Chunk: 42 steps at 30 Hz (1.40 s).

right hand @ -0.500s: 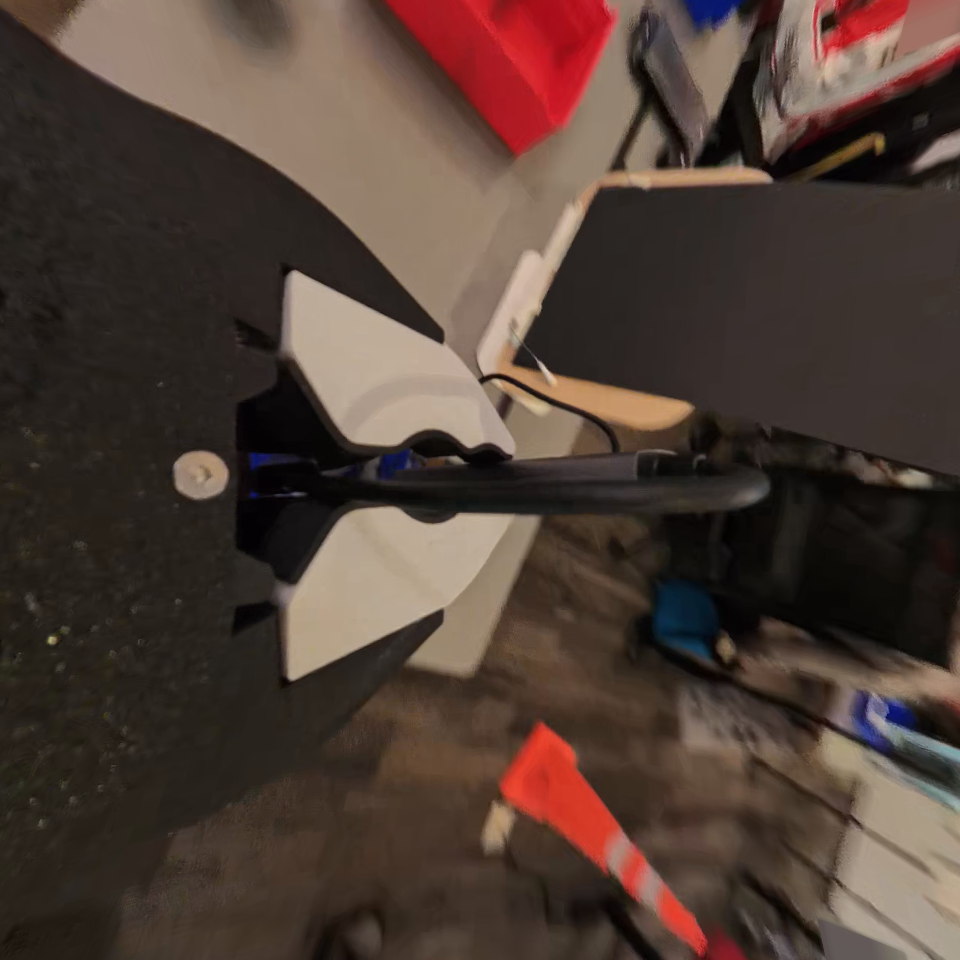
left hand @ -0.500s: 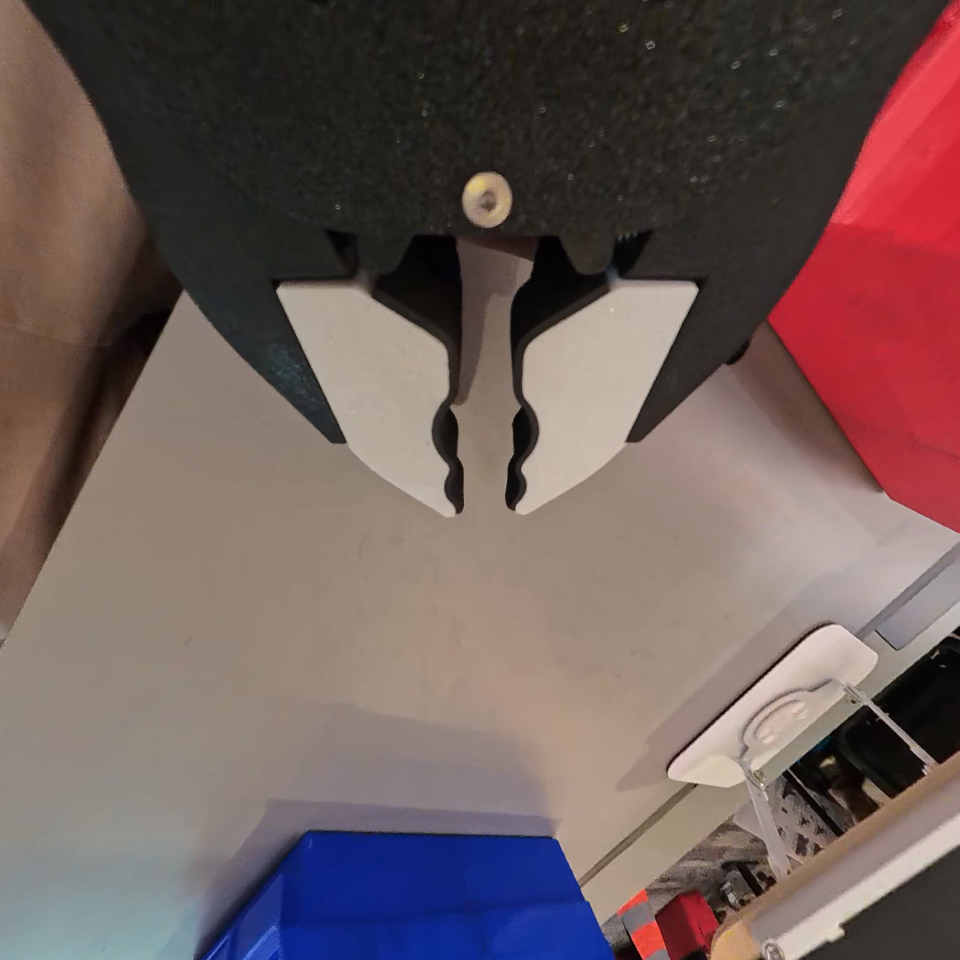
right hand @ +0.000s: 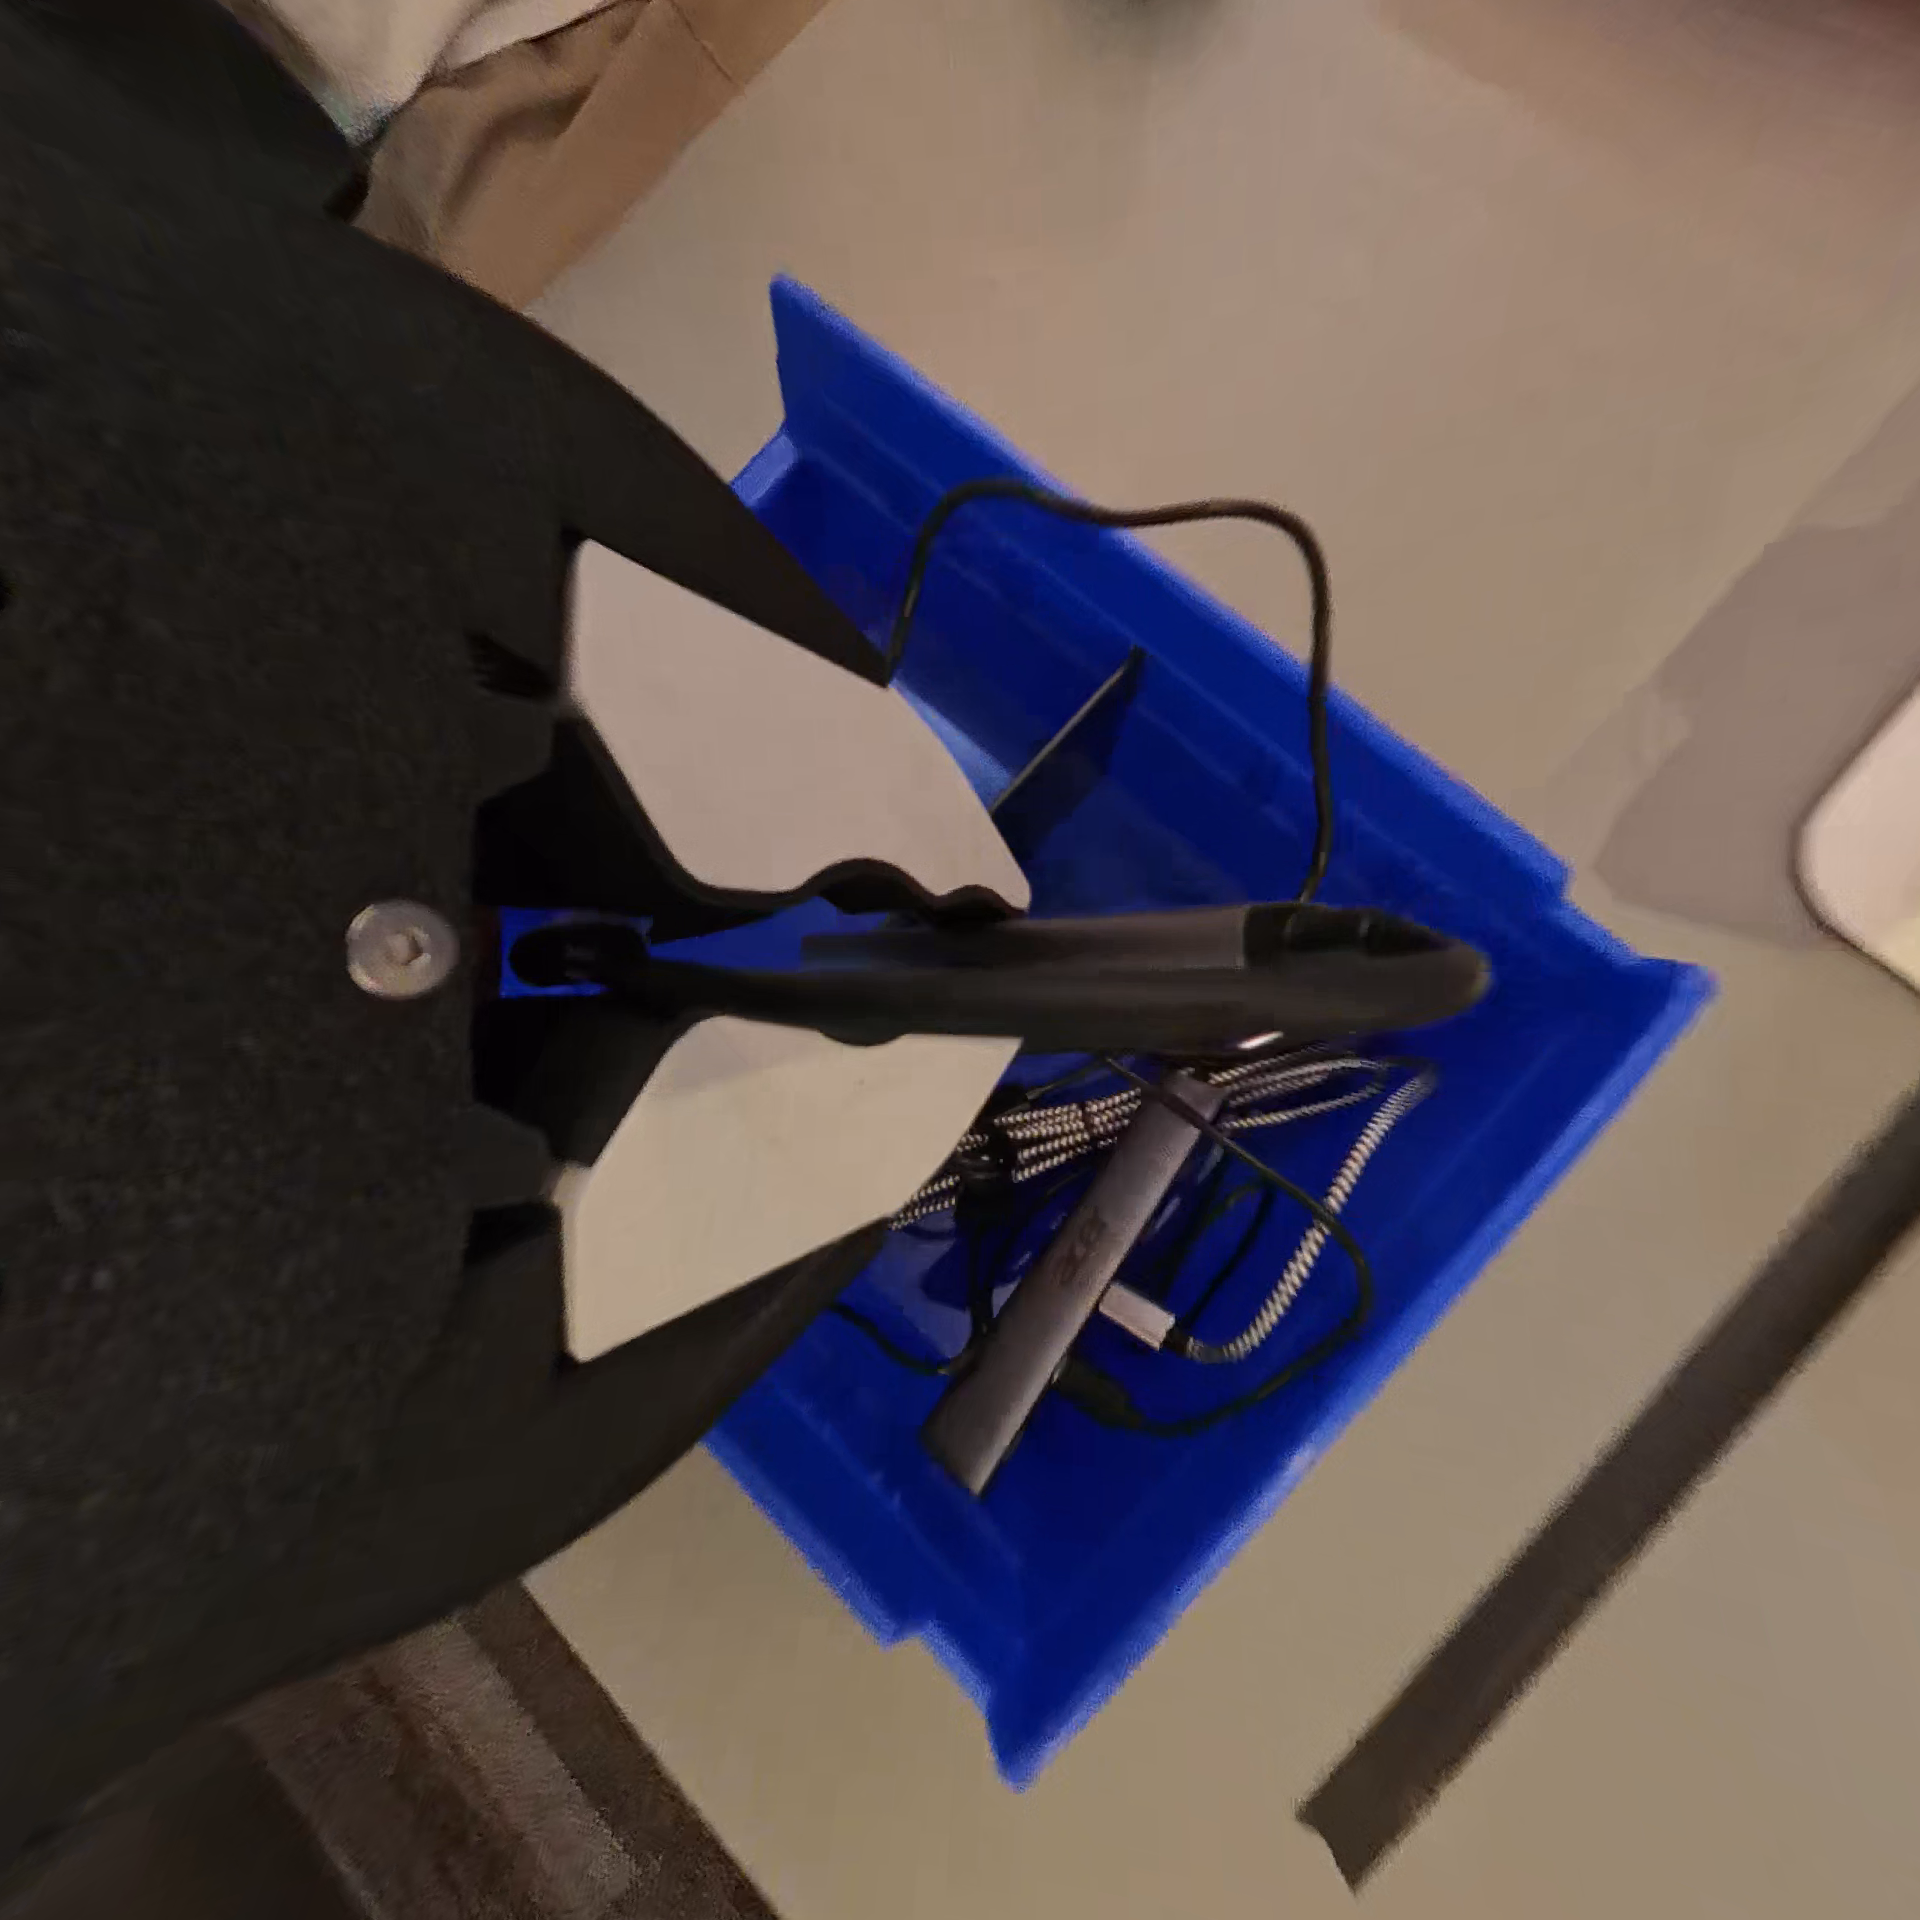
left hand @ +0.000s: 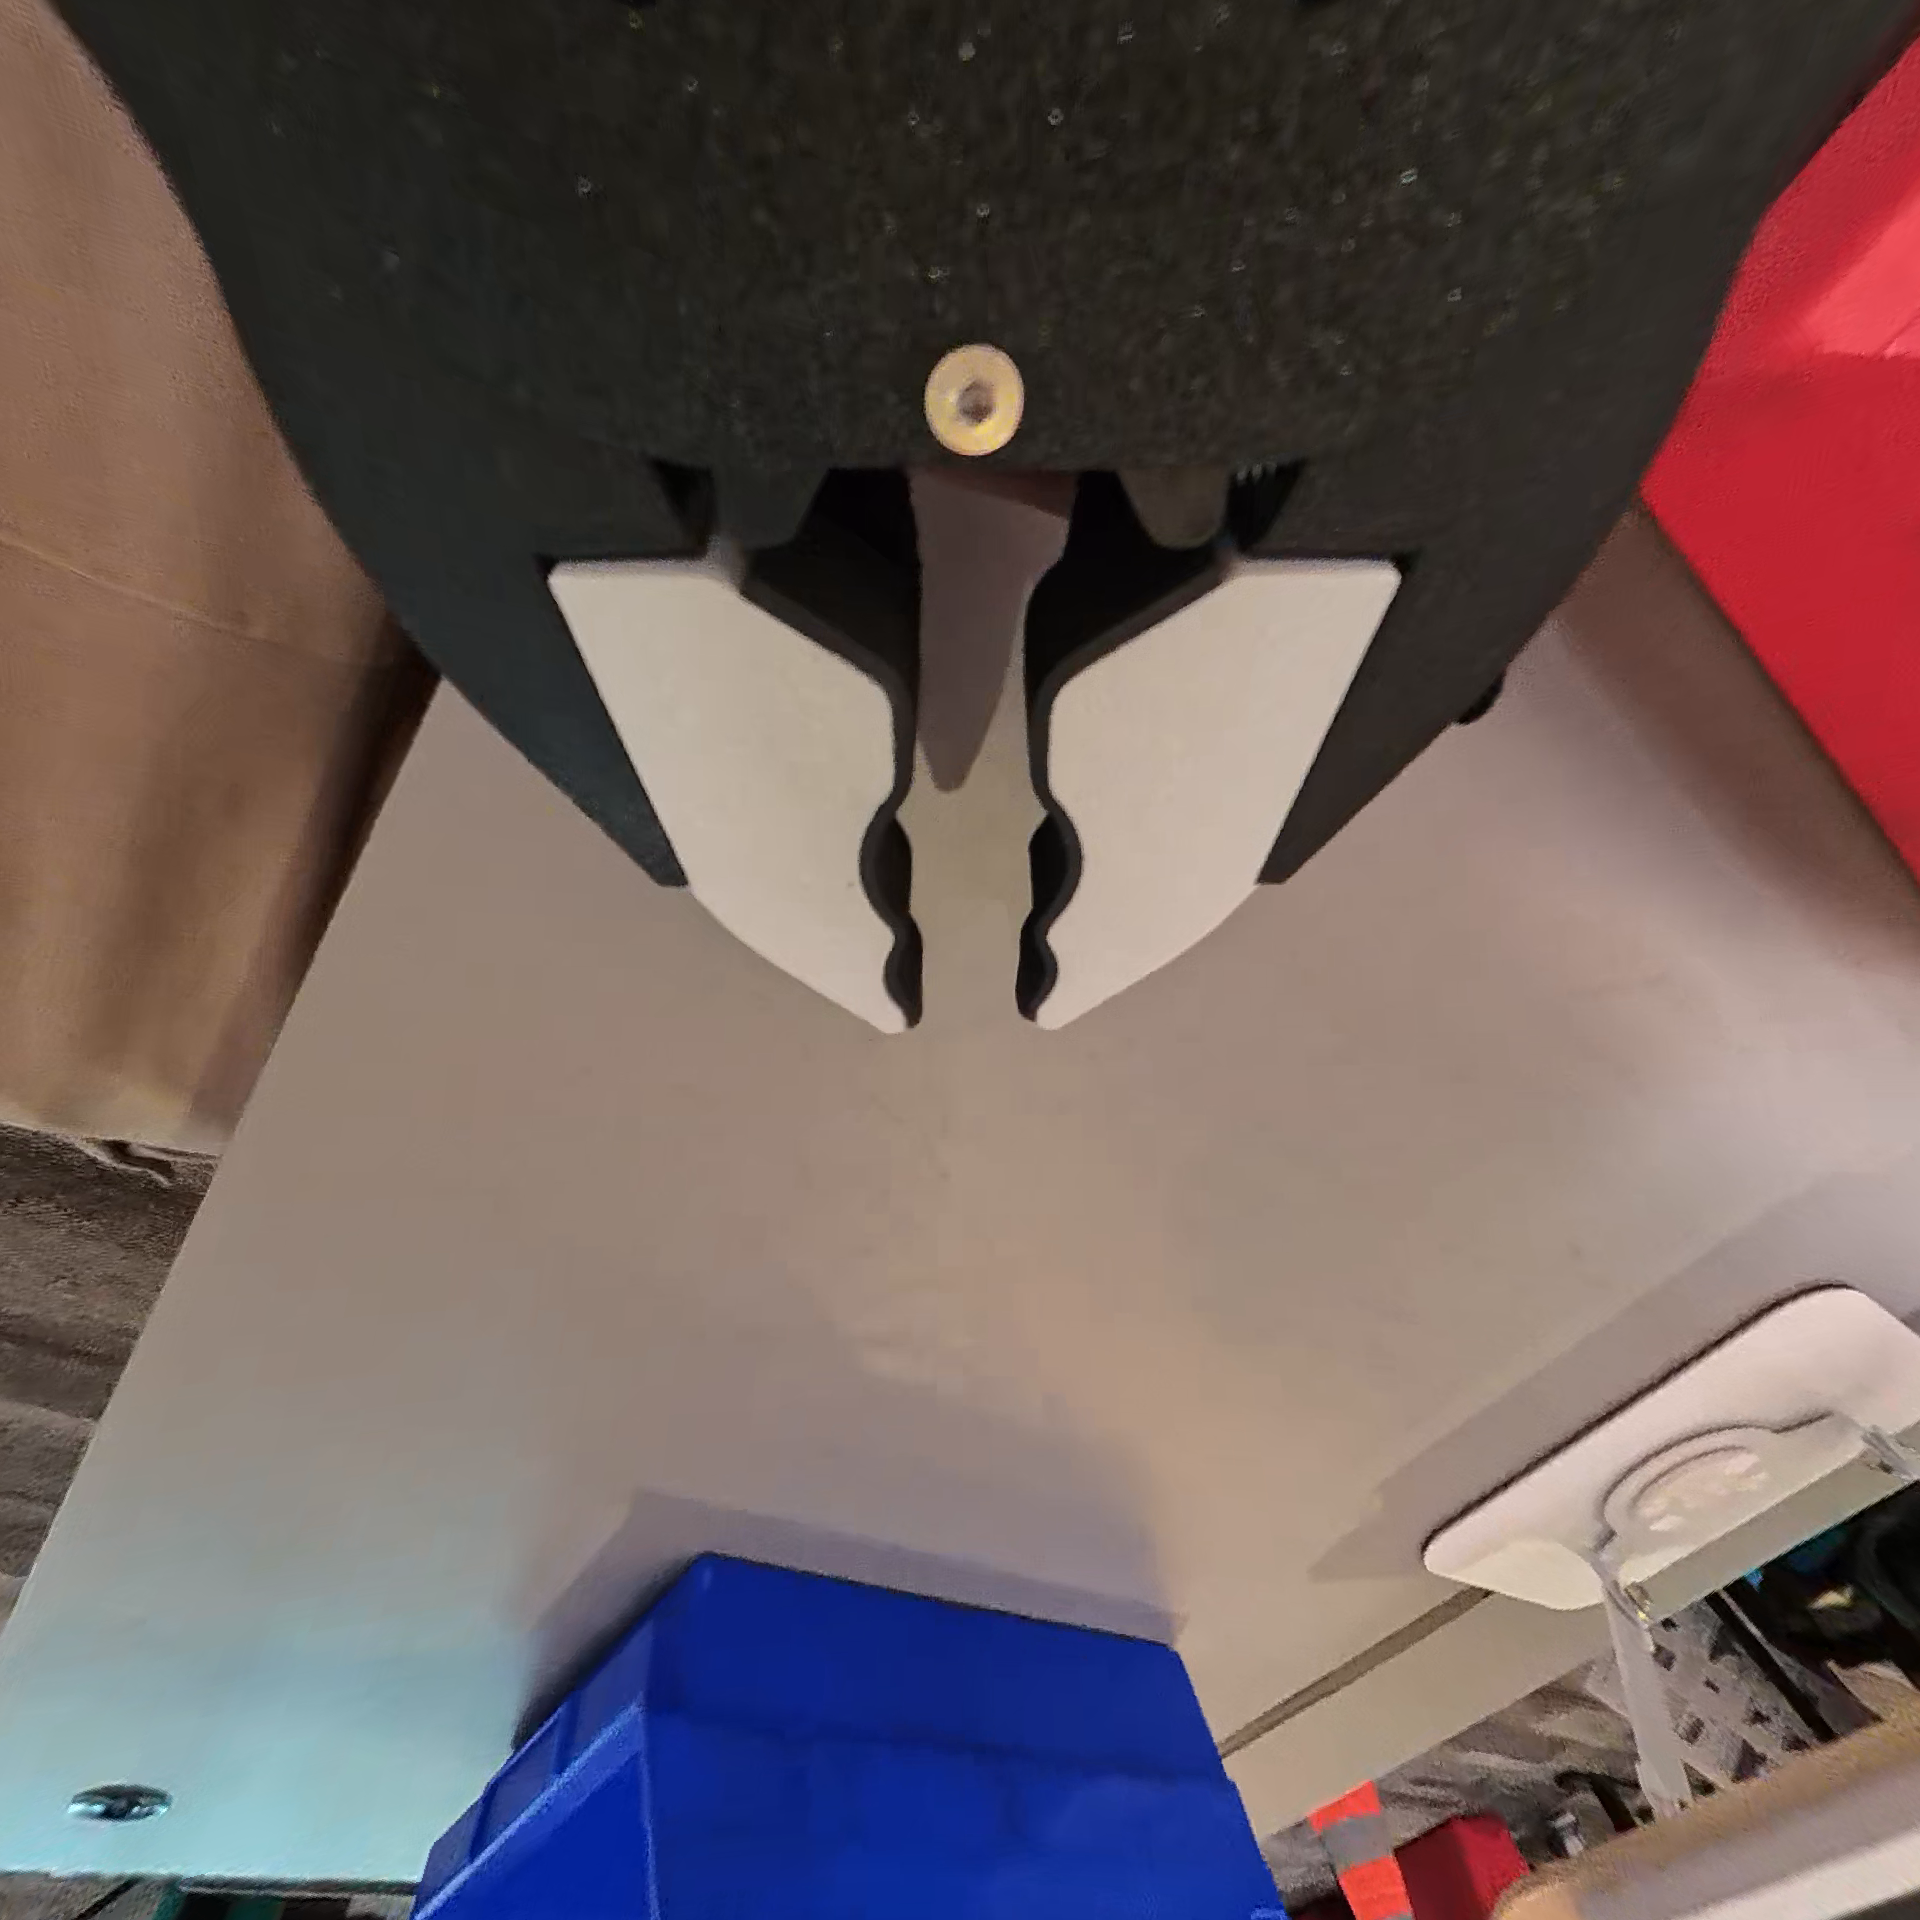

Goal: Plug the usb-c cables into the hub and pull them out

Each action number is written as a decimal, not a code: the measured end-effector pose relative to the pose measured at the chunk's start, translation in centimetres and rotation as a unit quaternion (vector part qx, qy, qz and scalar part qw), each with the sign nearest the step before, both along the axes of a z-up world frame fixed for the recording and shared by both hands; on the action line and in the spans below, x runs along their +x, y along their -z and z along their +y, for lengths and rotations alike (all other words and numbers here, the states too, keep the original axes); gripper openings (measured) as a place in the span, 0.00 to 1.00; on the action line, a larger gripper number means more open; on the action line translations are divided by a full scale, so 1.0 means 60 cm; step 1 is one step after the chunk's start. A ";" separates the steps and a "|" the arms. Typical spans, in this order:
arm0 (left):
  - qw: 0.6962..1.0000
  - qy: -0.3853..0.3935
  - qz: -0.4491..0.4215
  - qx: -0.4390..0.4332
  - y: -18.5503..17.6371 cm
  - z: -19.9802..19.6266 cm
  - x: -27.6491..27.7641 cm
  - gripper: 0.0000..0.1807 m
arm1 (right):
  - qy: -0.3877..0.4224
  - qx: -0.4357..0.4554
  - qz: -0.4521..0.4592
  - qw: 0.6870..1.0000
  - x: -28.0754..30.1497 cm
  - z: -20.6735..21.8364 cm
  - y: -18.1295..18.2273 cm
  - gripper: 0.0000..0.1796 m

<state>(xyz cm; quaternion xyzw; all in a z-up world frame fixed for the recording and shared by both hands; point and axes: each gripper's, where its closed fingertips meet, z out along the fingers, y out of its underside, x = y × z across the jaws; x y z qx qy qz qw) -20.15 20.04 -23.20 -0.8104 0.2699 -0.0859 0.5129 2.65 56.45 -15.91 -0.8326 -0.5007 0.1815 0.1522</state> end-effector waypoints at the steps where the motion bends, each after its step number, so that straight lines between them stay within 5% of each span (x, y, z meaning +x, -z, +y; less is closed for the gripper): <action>1: 1.000 -0.001 0.004 0.006 -0.003 0.000 -0.001 0.09 | -0.009 -0.006 -0.021 1.000 -0.002 0.004 0.025 0.06; 9: 1.000 -0.008 -0.009 0.007 0.002 0.003 -0.004 0.13 | -0.051 -0.035 -0.106 0.992 -0.011 0.032 0.148 0.05; 14: 0.995 0.017 -0.092 0.016 -0.033 -0.003 0.014 0.15 | -0.034 -0.092 -0.080 0.992 -0.002 0.040 0.143 0.09; 17: 0.989 0.018 -0.142 0.037 -0.065 -0.007 0.011 0.21 | -0.027 -0.070 -0.044 0.996 0.004 0.062 0.095 0.29; 19: 0.984 0.004 -0.171 0.053 -0.087 -0.011 -0.002 0.25 | -0.014 -0.035 -0.006 0.999 0.008 0.083 0.041 0.32; 24: 0.972 -0.078 -0.182 0.127 -0.137 -0.052 -0.074 0.27 | 0.048 0.152 0.080 0.984 0.035 0.112 -0.128 0.33; 27: 0.963 -0.154 -0.157 0.158 -0.146 -0.092 -0.146 0.27 | 0.100 0.286 0.159 0.940 0.053 0.051 -0.221 0.33; 29: 0.957 -0.201 -0.138 0.154 -0.142 -0.118 -0.200 0.27 | 0.140 0.328 0.205 0.911 0.072 -0.020 -0.231 0.30; 36: 0.927 -0.342 -0.132 0.081 -0.087 -0.159 -0.361 0.22 | 0.307 0.239 0.311 0.867 0.088 -0.249 -0.007 0.28; 39: 0.926 -0.344 -0.141 0.069 -0.076 -0.153 -0.368 0.21 | 0.323 0.237 0.284 0.871 0.087 -0.293 0.071 0.25; 42: 0.926 -0.337 -0.159 0.062 -0.073 -0.144 -0.365 0.21 | 0.321 0.233 0.284 0.873 0.083 -0.303 0.084 0.25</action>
